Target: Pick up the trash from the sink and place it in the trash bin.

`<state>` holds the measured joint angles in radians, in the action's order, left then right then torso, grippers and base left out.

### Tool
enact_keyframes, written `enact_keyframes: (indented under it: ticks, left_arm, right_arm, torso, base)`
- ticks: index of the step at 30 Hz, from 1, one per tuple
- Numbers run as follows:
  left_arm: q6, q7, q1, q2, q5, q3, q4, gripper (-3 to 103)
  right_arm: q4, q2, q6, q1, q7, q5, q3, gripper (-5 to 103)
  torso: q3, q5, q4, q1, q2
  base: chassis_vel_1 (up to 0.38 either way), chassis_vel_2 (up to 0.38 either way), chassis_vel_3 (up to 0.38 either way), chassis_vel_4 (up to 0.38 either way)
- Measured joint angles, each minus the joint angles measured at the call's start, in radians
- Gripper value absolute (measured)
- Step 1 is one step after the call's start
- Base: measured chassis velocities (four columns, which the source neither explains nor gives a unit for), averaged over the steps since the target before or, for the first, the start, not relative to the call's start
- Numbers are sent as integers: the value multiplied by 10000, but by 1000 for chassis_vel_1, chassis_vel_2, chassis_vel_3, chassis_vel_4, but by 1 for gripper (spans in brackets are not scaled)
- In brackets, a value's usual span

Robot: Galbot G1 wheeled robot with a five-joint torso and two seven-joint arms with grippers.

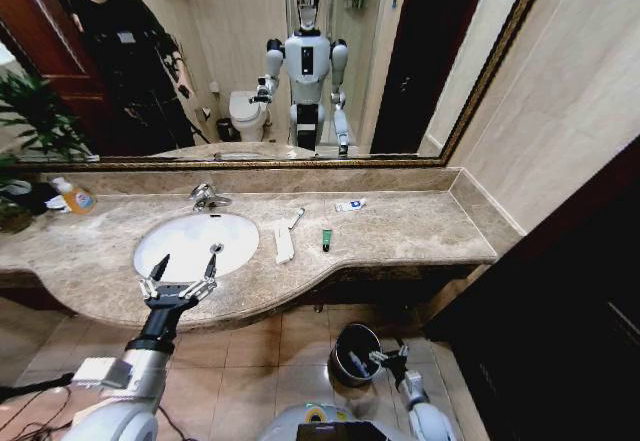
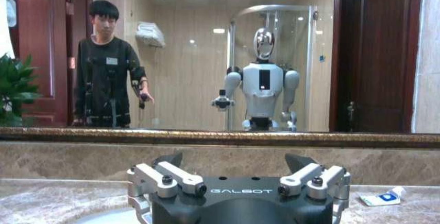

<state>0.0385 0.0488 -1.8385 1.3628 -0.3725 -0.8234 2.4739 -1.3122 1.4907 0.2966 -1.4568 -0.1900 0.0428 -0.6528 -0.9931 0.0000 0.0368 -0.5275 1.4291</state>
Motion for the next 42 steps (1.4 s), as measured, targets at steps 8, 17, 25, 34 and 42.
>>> enact_keyframes:
  ticks: [8,17,25,34,42]
  left_arm:
    - [0,0,0,0,0,0,0,100]
    - [0,0,0,0,0,0,0,100]
    - [0,0,0,0,0,0,0,100]
    - [0,0,0,0,0,0,0,100]
    - [0,0,0,0,0,0,0,100]
  right_arm:
    - [-1811,-25,117,-495,667,-225,82,100]
    - [-6056,-602,-1280,-1923,-665,-1156,-249,100]
    - [-7878,-1330,-3005,-1344,148,-1700,407,100]
    - [-7824,-2302,-5193,501,2364,-1863,2411,100]
    - [-6354,-2990,-4949,2329,1985,-2699,3803,100]
  torso:
    - [0,-1,2,0,0]
    - [1,-3,0,0,0]
    - [0,0,1,0,0]
    - [-1,1,2,0,0]
    - [-1,1,1,0,0]
  base:
    - [0,0,0,0]
    - [0,0,0,0]
    - [0,0,0,0]
    - [0,0,0,0]
    - [0,0,0,0]
